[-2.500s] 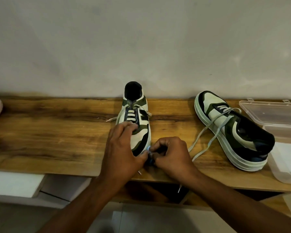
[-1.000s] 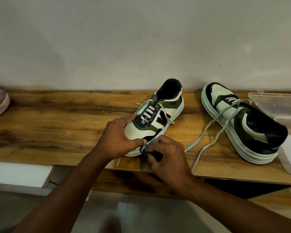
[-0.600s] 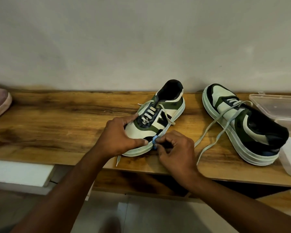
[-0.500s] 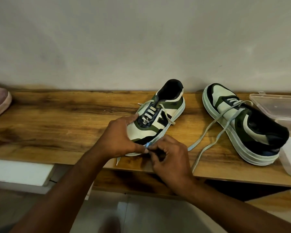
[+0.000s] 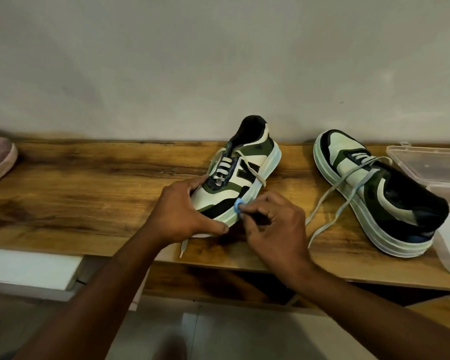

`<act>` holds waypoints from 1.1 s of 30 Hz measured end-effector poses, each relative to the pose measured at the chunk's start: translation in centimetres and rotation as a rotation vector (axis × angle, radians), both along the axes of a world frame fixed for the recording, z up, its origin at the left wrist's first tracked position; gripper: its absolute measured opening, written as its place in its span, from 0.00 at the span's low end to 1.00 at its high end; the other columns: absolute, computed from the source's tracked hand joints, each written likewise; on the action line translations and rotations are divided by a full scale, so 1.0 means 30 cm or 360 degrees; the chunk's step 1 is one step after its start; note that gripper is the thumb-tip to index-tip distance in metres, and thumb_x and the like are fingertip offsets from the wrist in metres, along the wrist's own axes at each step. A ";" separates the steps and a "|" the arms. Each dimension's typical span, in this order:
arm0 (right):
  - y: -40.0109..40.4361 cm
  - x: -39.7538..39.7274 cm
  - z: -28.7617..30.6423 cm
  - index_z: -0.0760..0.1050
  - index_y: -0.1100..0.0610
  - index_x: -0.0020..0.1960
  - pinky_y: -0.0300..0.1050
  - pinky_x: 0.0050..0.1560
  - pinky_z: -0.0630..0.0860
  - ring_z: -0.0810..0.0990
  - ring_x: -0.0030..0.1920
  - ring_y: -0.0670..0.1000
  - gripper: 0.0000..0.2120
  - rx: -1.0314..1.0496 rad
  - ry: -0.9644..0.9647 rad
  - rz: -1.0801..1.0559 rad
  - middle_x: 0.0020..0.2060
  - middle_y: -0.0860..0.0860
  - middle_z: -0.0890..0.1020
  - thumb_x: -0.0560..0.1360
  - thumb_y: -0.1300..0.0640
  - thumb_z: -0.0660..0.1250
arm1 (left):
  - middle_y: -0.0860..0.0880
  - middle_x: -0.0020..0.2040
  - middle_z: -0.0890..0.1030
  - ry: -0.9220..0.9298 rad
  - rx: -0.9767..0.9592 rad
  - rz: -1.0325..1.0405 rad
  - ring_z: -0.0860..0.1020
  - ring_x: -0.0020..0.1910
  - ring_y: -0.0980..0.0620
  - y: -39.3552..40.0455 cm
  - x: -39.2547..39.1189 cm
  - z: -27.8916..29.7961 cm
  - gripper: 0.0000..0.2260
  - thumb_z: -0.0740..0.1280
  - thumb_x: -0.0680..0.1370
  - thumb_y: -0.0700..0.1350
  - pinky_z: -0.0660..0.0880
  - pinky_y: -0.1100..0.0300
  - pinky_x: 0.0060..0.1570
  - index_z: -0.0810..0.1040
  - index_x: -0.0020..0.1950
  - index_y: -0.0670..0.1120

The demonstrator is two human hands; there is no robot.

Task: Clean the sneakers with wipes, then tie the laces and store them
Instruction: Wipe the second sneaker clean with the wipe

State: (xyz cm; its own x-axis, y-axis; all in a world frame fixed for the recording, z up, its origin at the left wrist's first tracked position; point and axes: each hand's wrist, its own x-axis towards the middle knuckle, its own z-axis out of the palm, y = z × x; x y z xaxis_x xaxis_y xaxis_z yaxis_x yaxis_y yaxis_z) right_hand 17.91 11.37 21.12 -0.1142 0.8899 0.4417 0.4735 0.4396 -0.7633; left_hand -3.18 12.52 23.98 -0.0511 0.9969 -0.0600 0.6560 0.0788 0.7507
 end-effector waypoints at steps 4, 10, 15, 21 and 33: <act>-0.033 -0.009 0.011 0.86 0.59 0.53 0.35 0.46 0.81 0.82 0.45 0.44 0.12 0.0184 -0.0006 0.0183 0.46 0.49 0.82 0.71 0.68 0.77 | 0.61 0.64 0.82 -0.0105 -0.0069 -0.0024 0.80 0.63 0.60 -0.002 -0.017 0.007 0.57 0.86 0.45 0.62 0.80 0.52 0.63 0.76 0.73 0.55; 0.129 0.073 0.018 0.87 0.55 0.52 0.38 0.44 0.82 0.82 0.44 0.42 0.12 -0.0002 0.0141 -0.0134 0.45 0.46 0.83 0.72 0.67 0.77 | 0.61 0.63 0.83 -0.0217 -0.0177 -0.0111 0.81 0.62 0.59 -0.012 -0.034 0.020 0.55 0.88 0.47 0.58 0.80 0.53 0.63 0.76 0.73 0.54; 0.059 0.025 0.034 0.86 0.59 0.55 0.39 0.46 0.81 0.81 0.47 0.45 0.13 0.0237 0.0040 0.0010 0.47 0.49 0.81 0.72 0.68 0.75 | 0.60 0.62 0.83 -0.0298 -0.0165 -0.0068 0.81 0.61 0.60 -0.008 -0.035 0.015 0.52 0.86 0.47 0.58 0.80 0.60 0.58 0.78 0.71 0.55; 0.012 0.018 0.027 0.85 0.63 0.55 0.34 0.49 0.79 0.79 0.50 0.46 0.12 0.0438 -0.0122 0.0292 0.48 0.53 0.80 0.72 0.69 0.74 | 0.60 0.65 0.82 -0.0249 -0.0200 -0.0130 0.80 0.62 0.60 -0.011 -0.043 0.023 0.54 0.86 0.48 0.56 0.79 0.54 0.63 0.75 0.74 0.54; -0.009 -0.026 0.051 0.84 0.61 0.54 0.37 0.47 0.79 0.78 0.48 0.47 0.10 0.0441 -0.0204 0.0272 0.49 0.52 0.80 0.74 0.66 0.73 | 0.60 0.64 0.82 -0.0280 -0.0198 -0.0120 0.80 0.62 0.60 -0.016 -0.045 0.025 0.51 0.87 0.50 0.52 0.80 0.55 0.62 0.76 0.73 0.54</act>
State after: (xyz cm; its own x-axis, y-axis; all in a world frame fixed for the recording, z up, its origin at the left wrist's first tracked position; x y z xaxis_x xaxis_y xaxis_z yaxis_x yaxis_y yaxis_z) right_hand 17.12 11.09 22.64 -0.3214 0.7015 0.6361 0.4592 0.7029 -0.5432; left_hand -4.54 12.04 24.72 0.0456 0.9818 -0.1842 0.5231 0.1336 0.8417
